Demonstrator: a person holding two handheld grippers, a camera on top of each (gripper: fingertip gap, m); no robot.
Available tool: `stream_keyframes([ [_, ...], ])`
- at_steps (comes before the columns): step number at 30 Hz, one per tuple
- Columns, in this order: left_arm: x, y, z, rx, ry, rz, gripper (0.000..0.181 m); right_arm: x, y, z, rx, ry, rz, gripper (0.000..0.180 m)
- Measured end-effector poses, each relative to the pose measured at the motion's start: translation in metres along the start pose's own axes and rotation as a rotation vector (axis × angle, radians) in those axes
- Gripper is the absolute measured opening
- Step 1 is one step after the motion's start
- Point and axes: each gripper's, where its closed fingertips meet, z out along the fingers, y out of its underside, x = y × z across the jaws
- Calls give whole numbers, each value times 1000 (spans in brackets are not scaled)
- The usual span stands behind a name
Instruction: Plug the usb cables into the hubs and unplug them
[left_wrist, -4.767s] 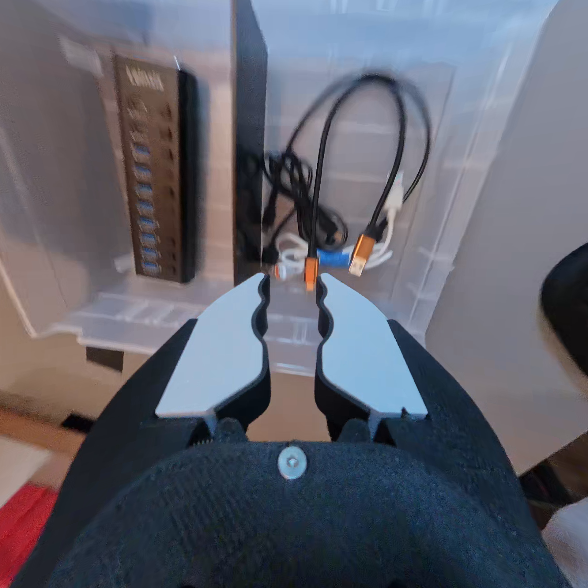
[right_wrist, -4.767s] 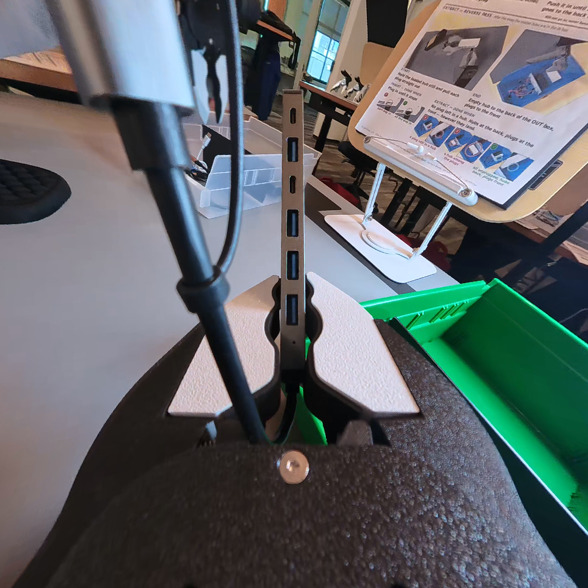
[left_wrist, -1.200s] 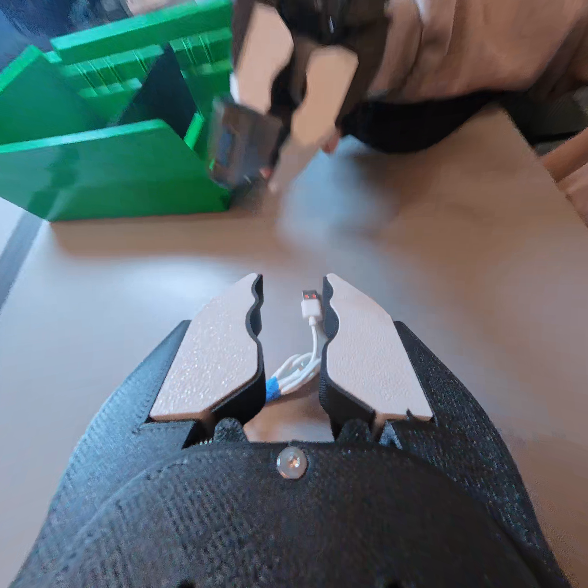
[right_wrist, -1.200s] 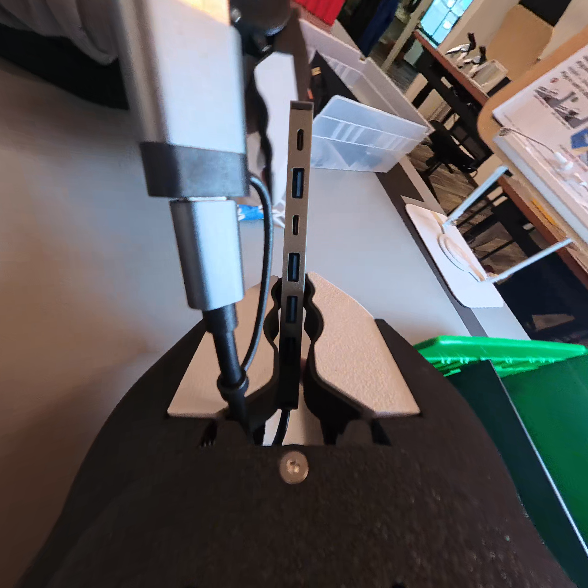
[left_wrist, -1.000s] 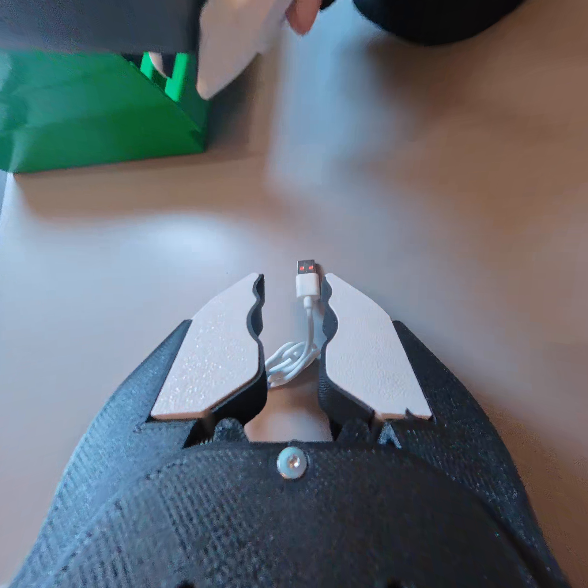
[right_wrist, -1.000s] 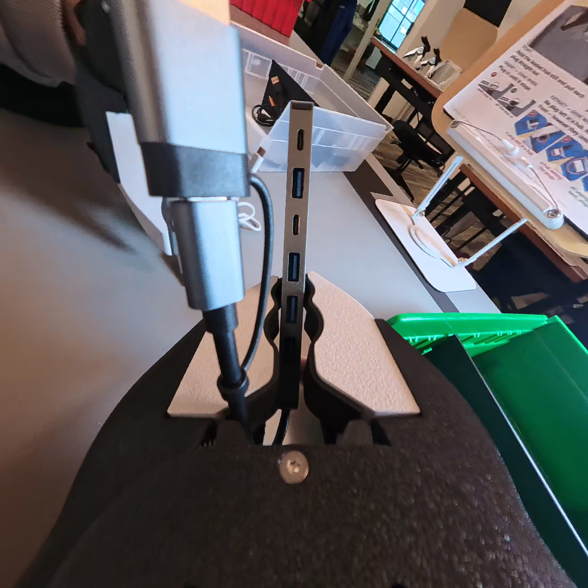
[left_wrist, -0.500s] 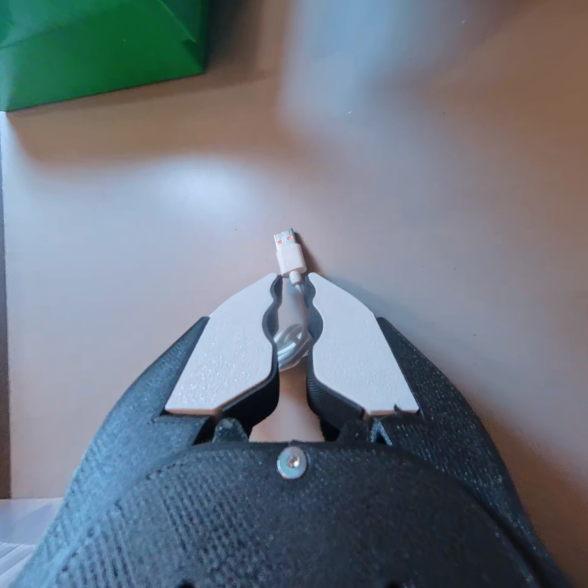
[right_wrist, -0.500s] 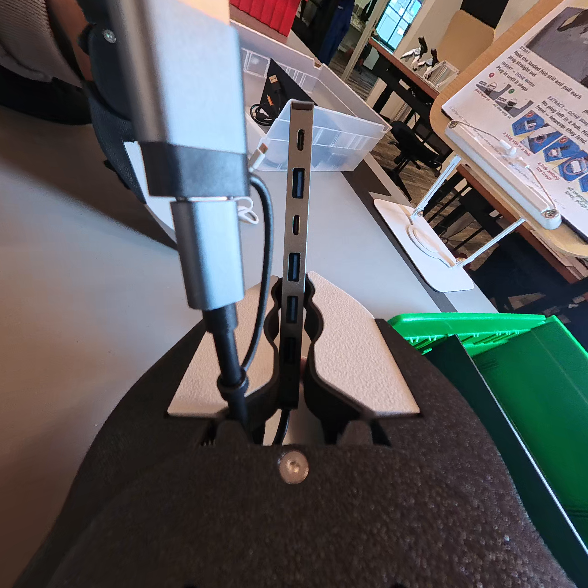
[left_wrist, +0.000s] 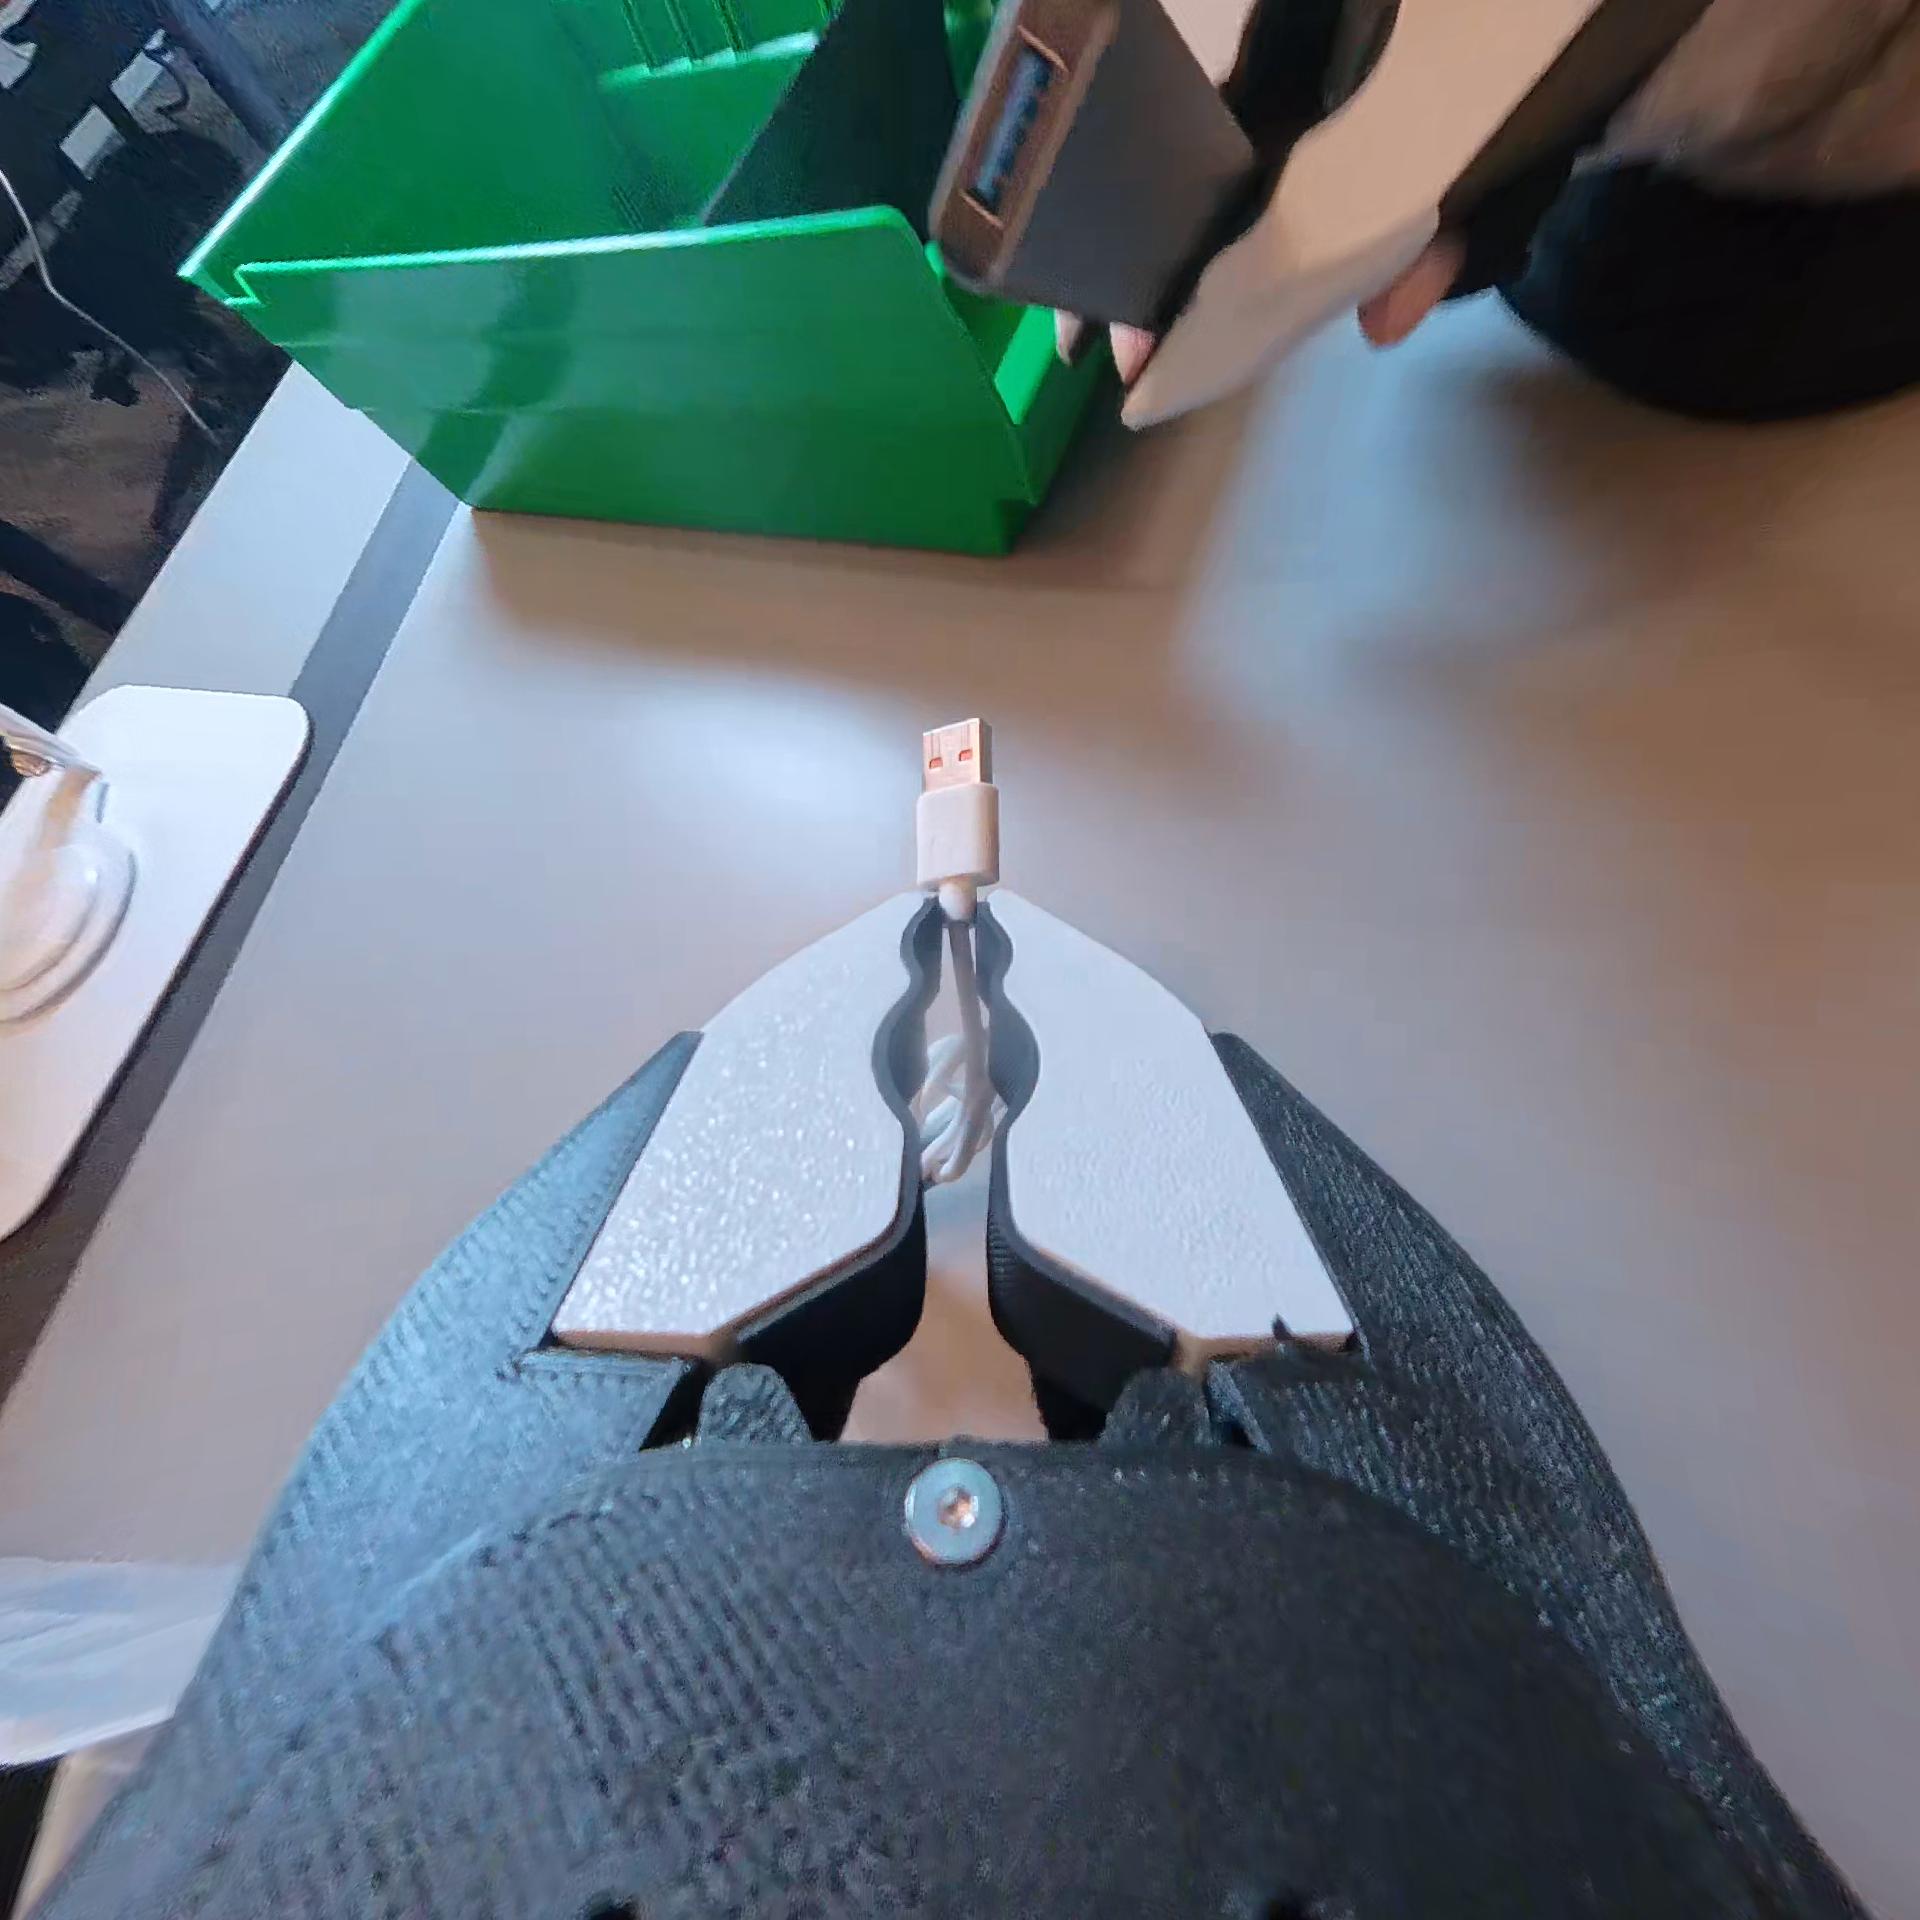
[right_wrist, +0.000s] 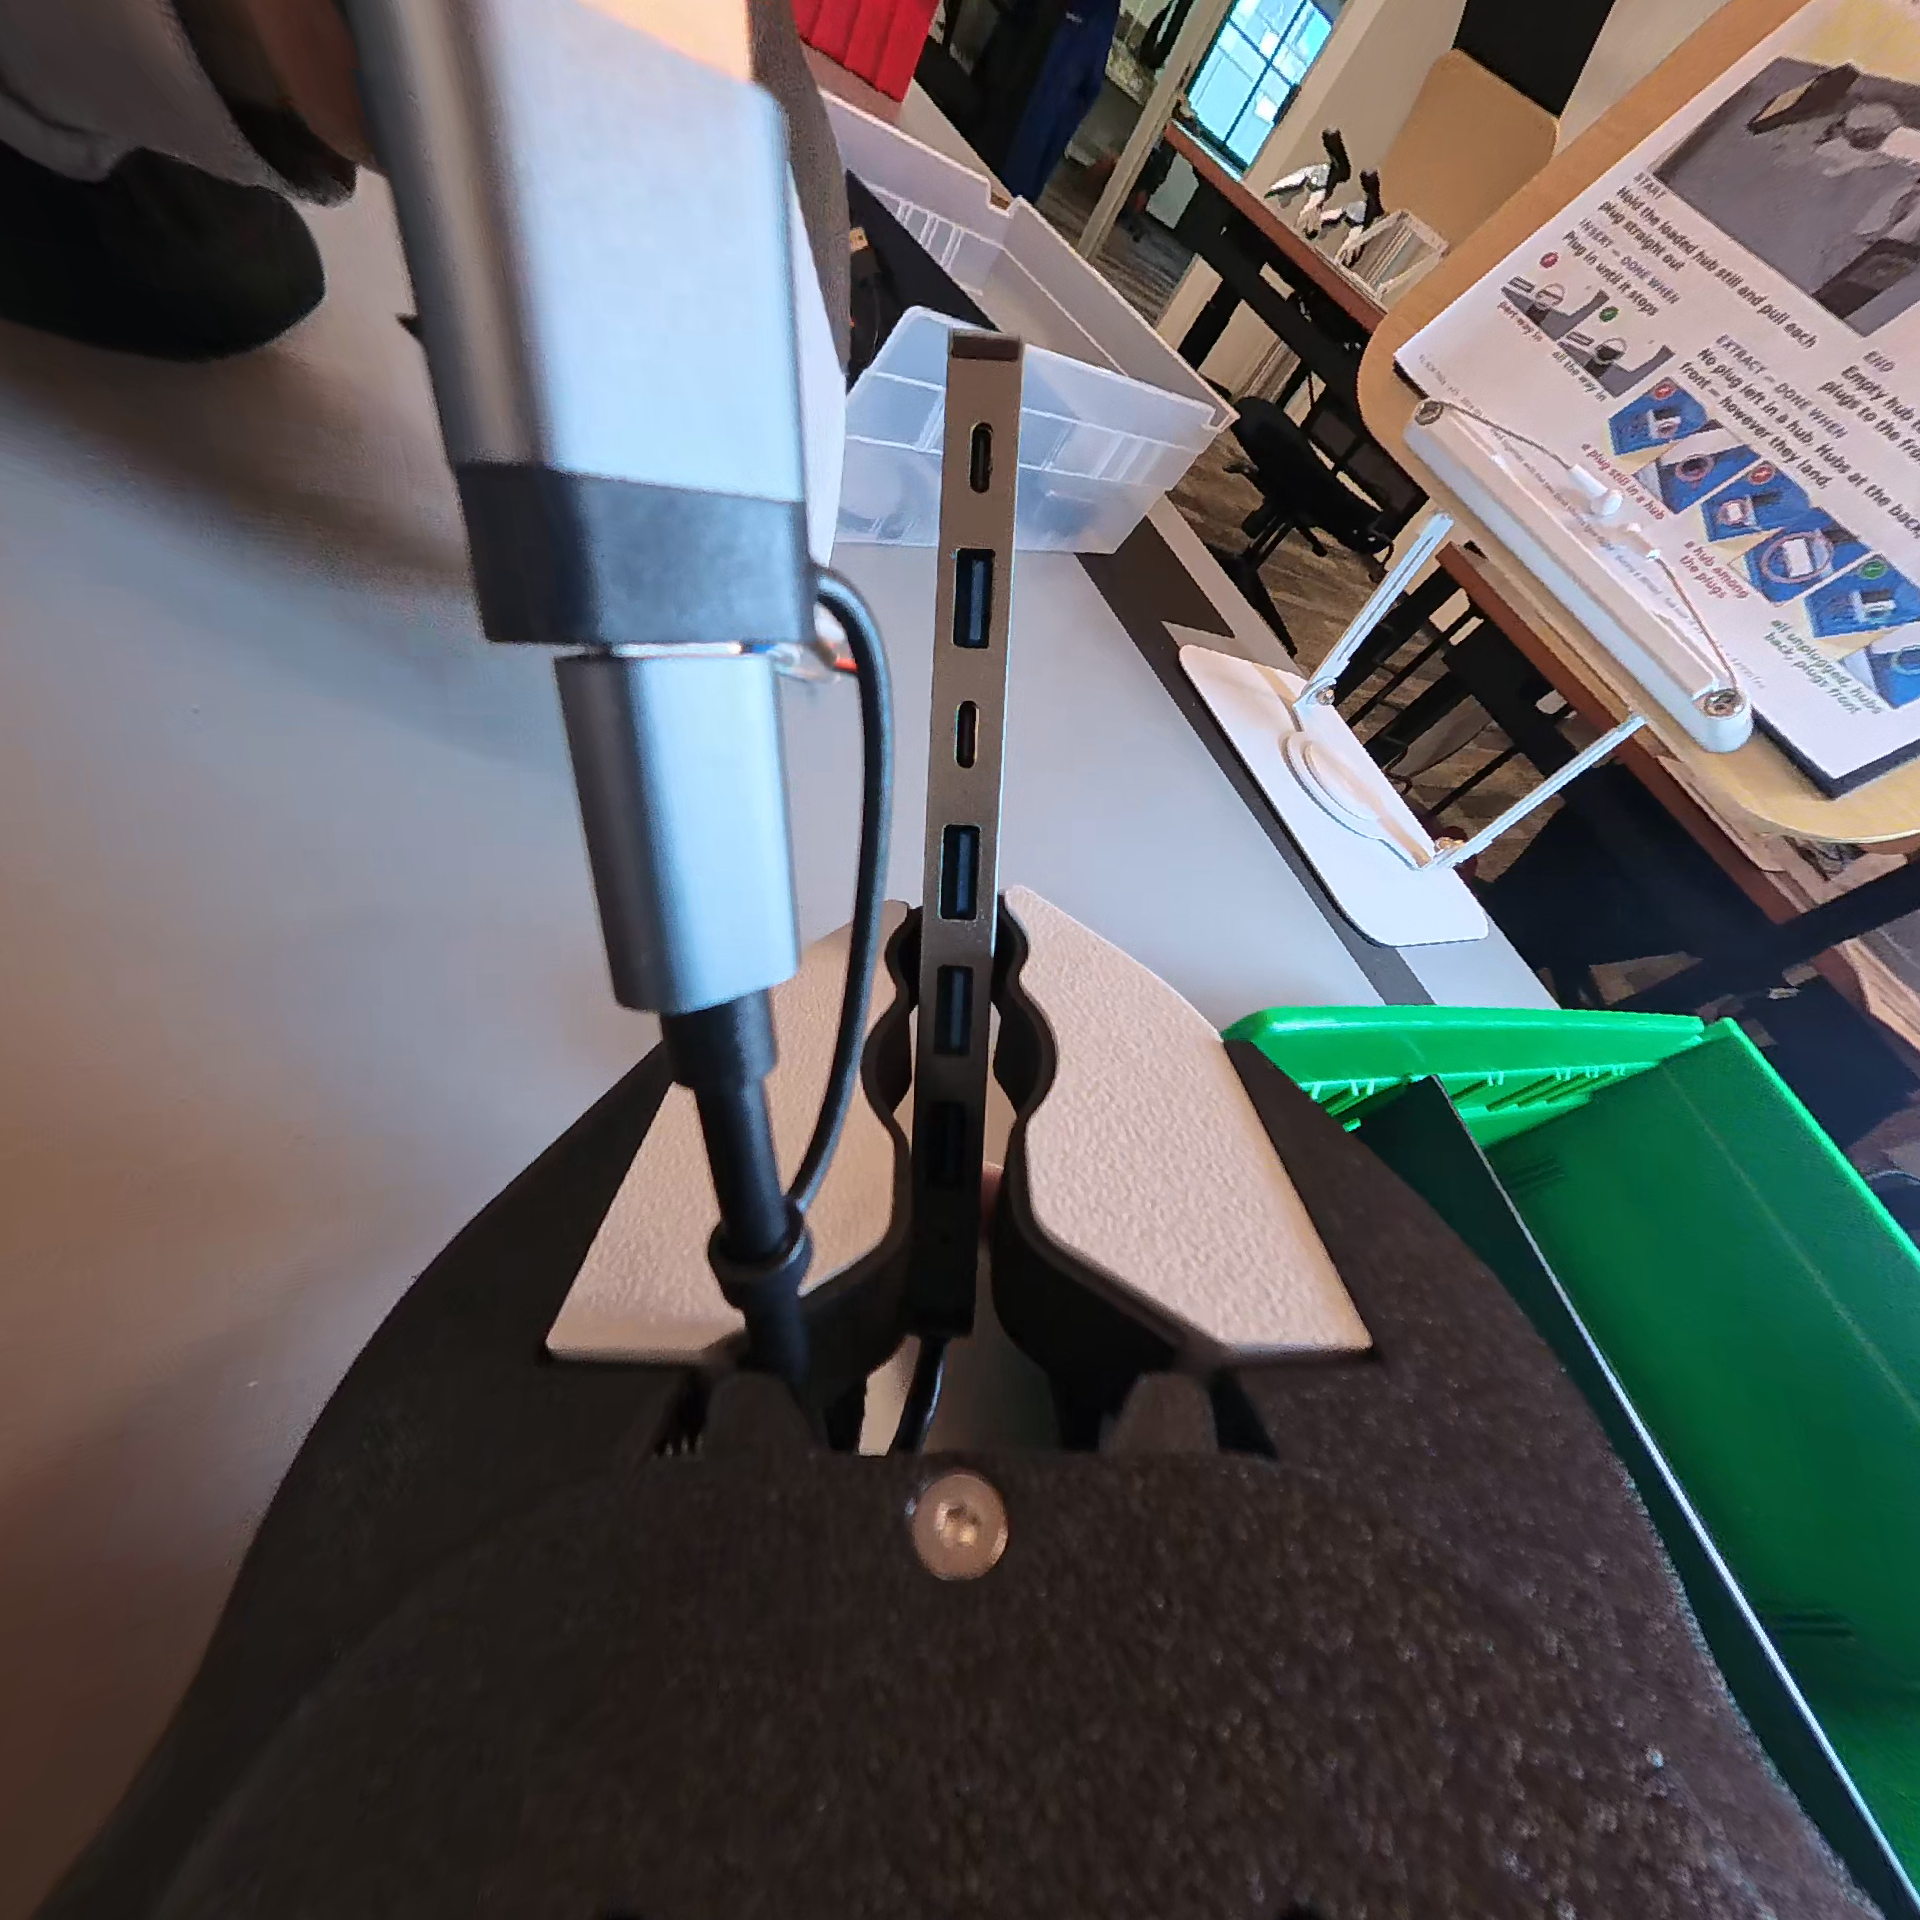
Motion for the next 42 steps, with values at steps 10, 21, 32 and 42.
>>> stream_keyframes([
  [10,-25,-27,-29,168,-83,-83,6,0,2,1,-11,21,-47,12],
  [21,5,-38,-30,177,6,45,7,-4,2,2,4,42,-169,11],
  [32,26,-27,-21,43,177,-148,7,-2,19,10,-130,137,-440,12],
  [42,16,-17,-20,-309,204,32,7,4,20,10,-156,205,-561,12],
])
